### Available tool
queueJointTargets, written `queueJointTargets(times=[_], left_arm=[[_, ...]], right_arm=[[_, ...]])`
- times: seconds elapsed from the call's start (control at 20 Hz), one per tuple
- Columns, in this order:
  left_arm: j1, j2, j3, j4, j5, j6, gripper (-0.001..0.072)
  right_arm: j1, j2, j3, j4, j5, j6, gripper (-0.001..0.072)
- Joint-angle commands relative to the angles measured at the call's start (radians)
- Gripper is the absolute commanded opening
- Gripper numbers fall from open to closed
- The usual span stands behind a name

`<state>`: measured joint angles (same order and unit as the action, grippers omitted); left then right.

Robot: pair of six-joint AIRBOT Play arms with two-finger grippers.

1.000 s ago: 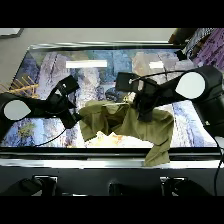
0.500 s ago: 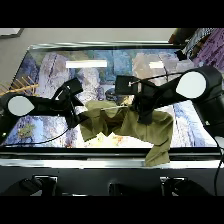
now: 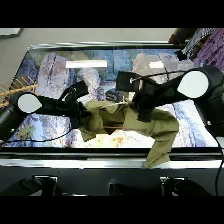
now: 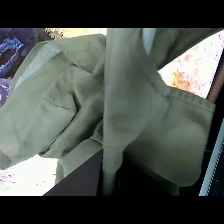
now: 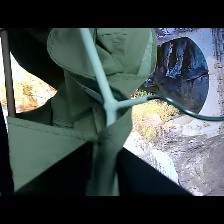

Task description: Fold the clothes and pants, and hang the long-sleeved shirts on hangers.

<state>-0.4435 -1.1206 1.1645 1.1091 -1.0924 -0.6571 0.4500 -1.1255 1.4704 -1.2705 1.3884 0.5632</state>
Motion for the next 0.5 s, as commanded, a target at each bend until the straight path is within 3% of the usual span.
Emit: queueJointTargets(times=[0.0,0.2,0.4,0.45], left_arm=[[0.001,0.013,0.001,-0.003,0.002,0.007,0.0025],[0.000,0.033,0.001,-0.003,0.002,0.007,0.0025],[-0.002,0.058,0.001,-0.003,0.002,0.007,0.0024],[-0.007,0.067,0.001,-0.003,0.002,0.008,0.0024]], right_arm=[[-0.001,0.034,0.000,-0.013,-0.002,0.059,0.0339],[-0.035,0.166,0.000,-0.115,-0.006,0.145,0.0429],[-0.325,0.298,0.000,-0.058,0.002,0.159,0.0450],[-0.406,0.304,-0.002,-0.008,0.008,0.159,0.0521]])
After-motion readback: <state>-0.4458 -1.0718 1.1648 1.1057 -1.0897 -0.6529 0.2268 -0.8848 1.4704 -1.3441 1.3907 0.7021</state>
